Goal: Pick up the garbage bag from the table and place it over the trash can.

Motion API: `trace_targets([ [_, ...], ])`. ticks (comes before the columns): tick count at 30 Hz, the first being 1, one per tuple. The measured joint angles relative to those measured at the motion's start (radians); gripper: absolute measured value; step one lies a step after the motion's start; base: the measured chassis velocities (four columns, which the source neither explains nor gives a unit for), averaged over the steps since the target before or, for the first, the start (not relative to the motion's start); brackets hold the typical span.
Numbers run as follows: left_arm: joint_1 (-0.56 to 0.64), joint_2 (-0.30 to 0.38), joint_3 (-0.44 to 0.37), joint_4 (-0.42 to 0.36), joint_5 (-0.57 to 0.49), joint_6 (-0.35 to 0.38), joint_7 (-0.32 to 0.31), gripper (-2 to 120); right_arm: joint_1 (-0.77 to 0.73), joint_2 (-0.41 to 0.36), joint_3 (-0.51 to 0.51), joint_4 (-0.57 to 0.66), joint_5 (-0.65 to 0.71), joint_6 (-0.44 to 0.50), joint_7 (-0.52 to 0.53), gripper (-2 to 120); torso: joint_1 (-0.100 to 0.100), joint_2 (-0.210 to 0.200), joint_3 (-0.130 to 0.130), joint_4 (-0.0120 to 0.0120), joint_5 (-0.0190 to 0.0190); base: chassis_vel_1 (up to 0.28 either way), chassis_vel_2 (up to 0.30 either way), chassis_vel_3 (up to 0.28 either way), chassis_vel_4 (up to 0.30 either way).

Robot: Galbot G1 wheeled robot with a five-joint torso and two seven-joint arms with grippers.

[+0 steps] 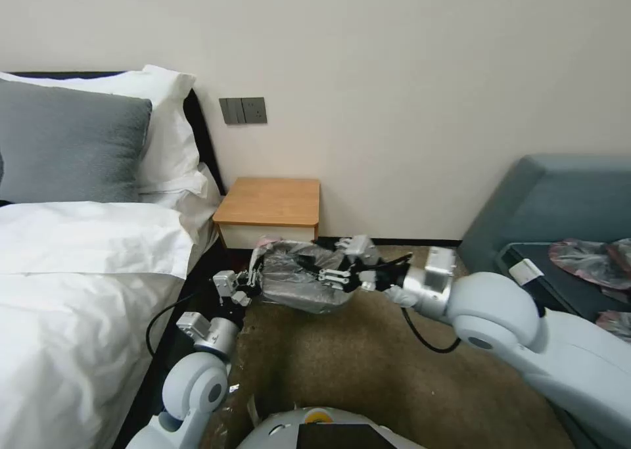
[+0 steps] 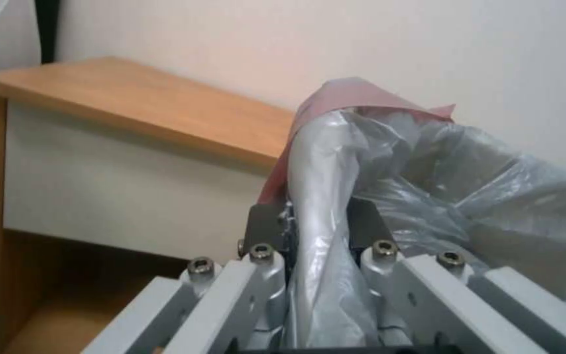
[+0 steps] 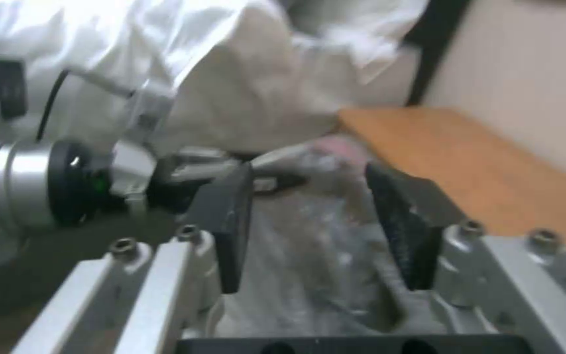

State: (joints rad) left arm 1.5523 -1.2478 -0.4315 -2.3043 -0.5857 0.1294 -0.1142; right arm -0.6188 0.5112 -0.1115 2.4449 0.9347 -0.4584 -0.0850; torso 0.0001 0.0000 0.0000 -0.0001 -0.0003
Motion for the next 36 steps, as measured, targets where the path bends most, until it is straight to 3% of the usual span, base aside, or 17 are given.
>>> trace_targets([
  [3, 0.0, -0.004, 0.005, 0.001, 0.013, -0.001, 0.007, 8, 0.14, 0.045, -0.153, -0.036, -0.06, -0.042, -0.024, 32, 0.0, 0.0, 0.0, 0.0003, 0.0003, 0.0, 0.0, 0.0, 0.0],
  [12, 0.009, -0.011, -0.01, -0.005, 0.017, 0.0, 0.018, 8, 0.368, 0.162, -0.383, -0.151, -0.111, -0.174, -0.012, 0, 0.0, 0.0, 0.0, 0.0002, 0.0, 0.0, 0.0, 0.0, 0.0],
  [21, 0.013, -0.014, -0.026, -0.019, 0.014, 0.001, 0.024, 8, 0.435, 0.213, -0.492, -0.222, -0.087, -0.274, 0.102, 0, 0.0, 0.0, 0.0, 0.0, 0.0002, 0.0, 0.0, 0.0, 0.0],
  [36, 0.009, -0.018, -0.026, -0.029, 0.01, -0.002, 0.041, 8, 0.512, 0.283, -0.65, -0.311, 0.001, -0.277, 0.324, 0, 0.0, 0.0, 0.0, 0.0, 0.0002, 0.0, 0.0, 0.0, 0.0],
])
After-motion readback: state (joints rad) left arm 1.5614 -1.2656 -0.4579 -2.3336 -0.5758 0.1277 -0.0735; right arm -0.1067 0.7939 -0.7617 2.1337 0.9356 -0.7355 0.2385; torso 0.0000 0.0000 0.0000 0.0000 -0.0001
